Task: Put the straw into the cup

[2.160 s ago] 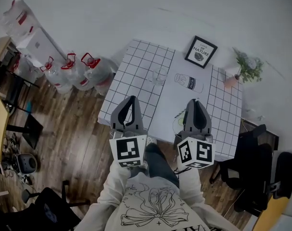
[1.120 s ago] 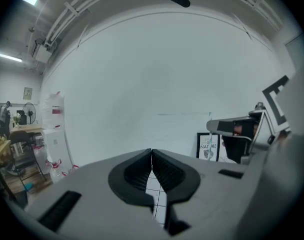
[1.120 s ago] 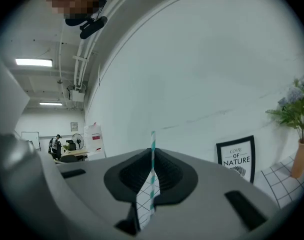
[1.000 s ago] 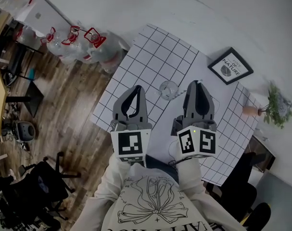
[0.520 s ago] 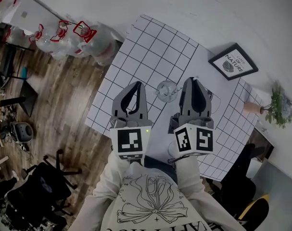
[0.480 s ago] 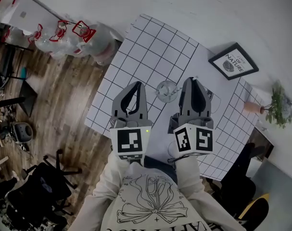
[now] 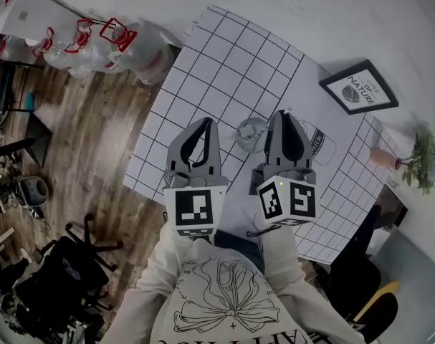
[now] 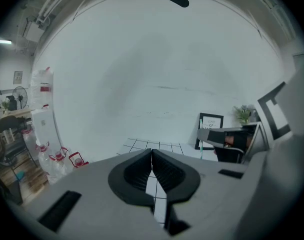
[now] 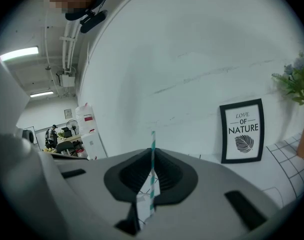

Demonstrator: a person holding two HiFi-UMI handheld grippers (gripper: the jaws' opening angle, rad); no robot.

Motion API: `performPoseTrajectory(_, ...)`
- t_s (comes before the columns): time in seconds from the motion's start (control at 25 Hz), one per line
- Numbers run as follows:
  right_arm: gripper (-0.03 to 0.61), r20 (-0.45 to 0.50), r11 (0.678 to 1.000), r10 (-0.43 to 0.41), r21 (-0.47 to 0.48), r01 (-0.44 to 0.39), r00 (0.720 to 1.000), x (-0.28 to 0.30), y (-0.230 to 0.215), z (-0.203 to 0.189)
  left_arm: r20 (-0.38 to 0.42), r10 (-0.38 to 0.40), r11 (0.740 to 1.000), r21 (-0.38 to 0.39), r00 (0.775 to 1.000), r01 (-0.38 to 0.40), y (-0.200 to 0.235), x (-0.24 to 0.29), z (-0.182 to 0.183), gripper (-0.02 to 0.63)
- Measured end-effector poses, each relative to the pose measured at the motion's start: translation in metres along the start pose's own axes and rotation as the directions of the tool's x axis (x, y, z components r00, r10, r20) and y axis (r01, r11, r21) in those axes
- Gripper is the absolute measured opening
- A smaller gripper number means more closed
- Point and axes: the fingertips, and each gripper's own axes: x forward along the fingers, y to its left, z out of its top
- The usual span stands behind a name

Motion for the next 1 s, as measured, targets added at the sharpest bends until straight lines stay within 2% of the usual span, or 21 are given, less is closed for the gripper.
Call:
performPoseTrajectory(0.28, 0.015, -0.058, 1.000, -0.027, -0.012, 0.027, 0.998, 0.012, -0.001, -0.022, -0.033, 0.001, 1.000, -0.012, 0.999, -0.001, 0.009, 0.004, -0.017, 0.005)
performPoseTrajectory(0.6, 0.021, -0.073, 0.998, -0.060, -0.024, 0.058, 0.996, 0.016, -0.006, -0.024, -0.036, -0.004, 1.000, -0.018, 0.999, 0.003, 0.014, 0.002, -0.019, 0.005)
performPoseTrajectory(0.76, 0.110, -0.053, 0.998, -0.055, -0.014, 0.054, 0.997, 0.011, -0.004, -0.017, -0.024, -0.013, 1.000, -0.018, 1.000, 0.013, 0.014, -0.001, -0.013, 0.005)
performPoseTrajectory(1.0, 0.118, 0.007, 0.996, -0.078, -0.042, 0.078, 0.997, -0.008, 0.002, 0.009, 0.036, -0.035, 0.999, -0.002, 0.999, 0.035, 0.010, -0.010, 0.015, 0.005)
